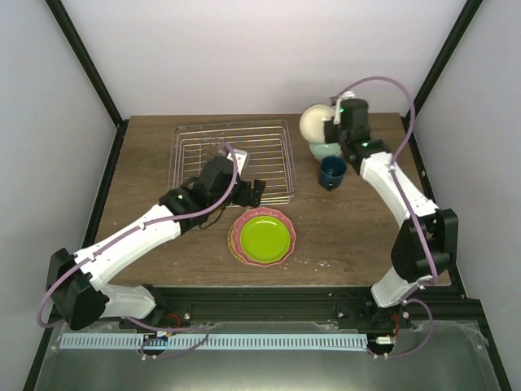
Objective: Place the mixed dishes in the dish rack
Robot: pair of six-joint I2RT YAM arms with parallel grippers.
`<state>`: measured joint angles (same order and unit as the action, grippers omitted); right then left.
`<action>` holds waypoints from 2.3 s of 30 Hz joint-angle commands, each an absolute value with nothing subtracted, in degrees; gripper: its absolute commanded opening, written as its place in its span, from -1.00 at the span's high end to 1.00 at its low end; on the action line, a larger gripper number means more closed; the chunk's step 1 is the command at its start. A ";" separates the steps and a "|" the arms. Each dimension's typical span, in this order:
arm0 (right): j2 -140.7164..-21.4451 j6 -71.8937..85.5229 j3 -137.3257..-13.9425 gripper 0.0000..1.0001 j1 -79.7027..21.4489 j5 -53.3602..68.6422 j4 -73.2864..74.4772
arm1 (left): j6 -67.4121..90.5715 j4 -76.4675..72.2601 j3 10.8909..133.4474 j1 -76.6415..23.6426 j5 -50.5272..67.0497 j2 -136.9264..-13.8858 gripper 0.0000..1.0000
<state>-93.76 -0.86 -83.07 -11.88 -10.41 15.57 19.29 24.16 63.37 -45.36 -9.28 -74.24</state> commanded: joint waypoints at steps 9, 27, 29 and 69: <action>-84.00 0.91 -72.42 0.99 -29.04 -28.08 10.15 | 17.42 21.22 69.26 -44.92 -15.09 -79.16 -1.00; -87.62 2.55 -72.07 0.99 -35.05 -30.53 11.24 | 17.23 19.97 71.92 -44.42 -15.73 -85.66 -1.00; -87.92 2.50 -72.00 0.99 -35.73 -31.01 11.40 | 17.20 19.89 72.34 -44.27 -15.69 -85.93 -0.99; -83.32 5.69 -72.80 0.97 -42.98 -29.68 17.67 | 15.59 20.36 74.61 -41.75 -15.86 -91.42 0.76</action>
